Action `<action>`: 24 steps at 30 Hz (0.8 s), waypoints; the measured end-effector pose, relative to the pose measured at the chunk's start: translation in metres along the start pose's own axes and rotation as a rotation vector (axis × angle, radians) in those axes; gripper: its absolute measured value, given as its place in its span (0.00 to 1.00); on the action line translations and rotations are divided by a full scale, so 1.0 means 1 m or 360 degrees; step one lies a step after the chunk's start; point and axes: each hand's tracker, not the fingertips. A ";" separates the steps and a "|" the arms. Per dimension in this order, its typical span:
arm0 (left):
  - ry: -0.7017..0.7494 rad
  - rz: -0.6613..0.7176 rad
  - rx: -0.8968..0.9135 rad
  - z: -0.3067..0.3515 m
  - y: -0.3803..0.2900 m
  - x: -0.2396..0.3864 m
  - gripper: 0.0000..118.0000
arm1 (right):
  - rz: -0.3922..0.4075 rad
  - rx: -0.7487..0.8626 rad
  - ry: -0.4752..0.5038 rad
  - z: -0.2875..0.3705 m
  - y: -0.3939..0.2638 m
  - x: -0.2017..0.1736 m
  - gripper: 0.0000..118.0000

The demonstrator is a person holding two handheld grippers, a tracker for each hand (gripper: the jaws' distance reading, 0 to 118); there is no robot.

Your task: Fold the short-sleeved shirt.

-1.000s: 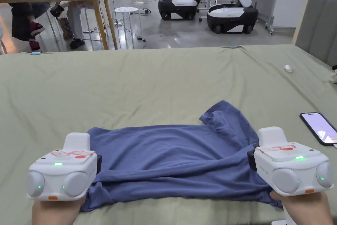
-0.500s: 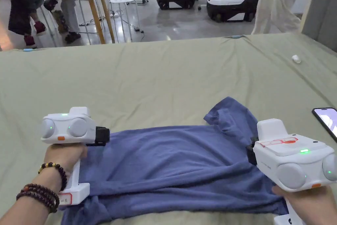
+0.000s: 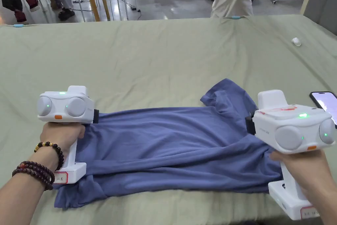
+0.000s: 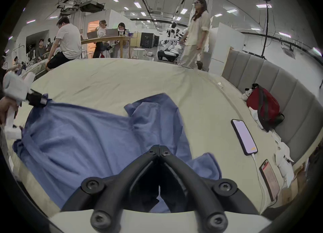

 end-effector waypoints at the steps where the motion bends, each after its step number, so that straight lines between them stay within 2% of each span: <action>1: -0.0012 0.0006 0.0010 0.004 0.000 0.000 0.01 | -0.0014 -0.0001 0.0002 -0.002 0.009 0.004 0.03; 2: -0.0052 0.0021 0.0021 0.007 0.000 0.000 0.01 | -0.0025 -0.0008 0.0005 -0.007 0.017 0.007 0.15; 3: -0.0080 0.0037 0.0025 0.007 0.001 -0.002 0.01 | -0.0036 -0.0030 0.0013 -0.016 0.027 0.010 0.36; 4: -0.0083 0.0033 0.0031 0.010 0.000 -0.001 0.01 | -0.0037 -0.0059 0.0023 -0.028 0.037 0.013 0.66; 5: -0.0089 0.0015 0.0043 0.012 0.000 0.000 0.01 | -0.0042 -0.0088 0.0052 -0.035 0.046 0.017 0.74; 6: -0.0099 -0.0002 0.0060 0.013 -0.001 0.001 0.01 | -0.0050 -0.0114 0.0055 -0.046 0.055 0.020 0.72; 9: -0.0149 0.0008 0.0078 0.014 -0.003 -0.002 0.01 | -0.0033 -0.0267 -0.0026 -0.092 0.071 0.032 0.50; 12: -0.0145 0.0011 0.0075 0.013 -0.004 -0.003 0.01 | 0.0004 -0.0450 -0.0099 -0.131 0.068 0.039 0.48; 14: -0.0134 -0.0006 0.0073 0.011 -0.004 -0.005 0.01 | 0.0031 -0.0565 -0.0078 -0.138 0.058 0.040 0.46; 16: -0.0128 -0.0009 0.0076 0.010 -0.005 -0.007 0.01 | 0.0117 -0.0705 -0.0092 -0.151 0.041 0.037 0.41; 17: -0.0132 -0.0006 0.0080 0.009 -0.005 -0.008 0.01 | 0.0098 -0.0662 -0.0065 -0.155 0.033 0.038 0.34; 18: -0.0137 -0.0003 0.0081 0.008 -0.006 -0.009 0.01 | 0.0053 -0.0561 -0.0075 -0.151 0.032 0.038 0.31; 19: -0.0133 -0.0004 0.0074 0.009 -0.007 -0.008 0.01 | 0.0032 -0.0571 -0.0078 -0.145 0.034 0.038 0.25; 20: -0.0126 -0.0008 0.0070 0.009 -0.007 -0.008 0.01 | 0.0040 -0.0549 -0.0088 -0.141 0.036 0.037 0.06; 21: -0.0116 -0.0015 0.0068 0.010 -0.009 -0.008 0.01 | 0.0046 -0.0499 -0.0116 -0.122 0.035 0.035 0.00; 24: -0.0107 -0.0008 0.0112 0.022 -0.014 -0.007 0.01 | 0.0030 -0.0410 -0.0108 -0.097 0.033 0.034 0.00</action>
